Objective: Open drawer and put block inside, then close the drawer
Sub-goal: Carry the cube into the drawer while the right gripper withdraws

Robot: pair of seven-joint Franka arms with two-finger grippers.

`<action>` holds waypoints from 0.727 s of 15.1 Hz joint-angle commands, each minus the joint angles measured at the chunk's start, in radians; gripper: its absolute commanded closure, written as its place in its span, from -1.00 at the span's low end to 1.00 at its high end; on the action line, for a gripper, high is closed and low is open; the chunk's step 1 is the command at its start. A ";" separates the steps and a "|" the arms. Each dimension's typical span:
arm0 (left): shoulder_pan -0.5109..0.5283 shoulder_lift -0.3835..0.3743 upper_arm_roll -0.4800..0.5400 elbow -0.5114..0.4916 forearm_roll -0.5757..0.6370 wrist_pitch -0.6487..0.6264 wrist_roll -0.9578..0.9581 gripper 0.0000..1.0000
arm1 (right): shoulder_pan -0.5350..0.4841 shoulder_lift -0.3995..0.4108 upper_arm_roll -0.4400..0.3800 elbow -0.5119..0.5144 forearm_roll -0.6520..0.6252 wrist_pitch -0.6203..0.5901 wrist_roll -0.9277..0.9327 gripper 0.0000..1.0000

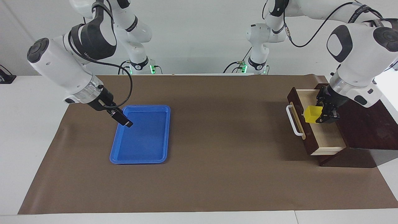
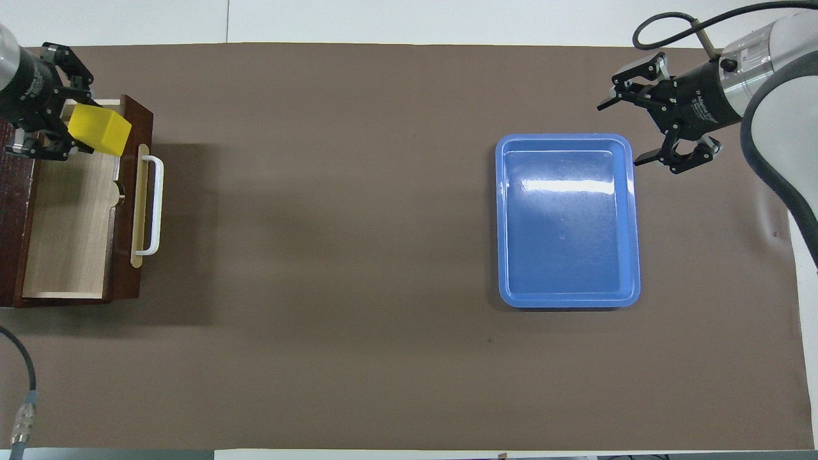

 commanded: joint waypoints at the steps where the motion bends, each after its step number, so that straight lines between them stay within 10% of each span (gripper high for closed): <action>1: 0.028 -0.068 -0.008 -0.129 -0.004 0.111 0.013 1.00 | -0.009 -0.050 -0.038 -0.001 -0.058 -0.053 -0.210 -1.00; 6: 0.083 -0.077 -0.010 -0.185 -0.004 0.168 0.016 1.00 | 0.178 -0.127 -0.323 -0.003 -0.063 -0.120 -0.530 -1.00; 11: 0.115 -0.069 -0.010 -0.241 -0.005 0.220 0.057 1.00 | 0.196 -0.246 -0.362 -0.044 -0.166 -0.197 -0.778 -1.00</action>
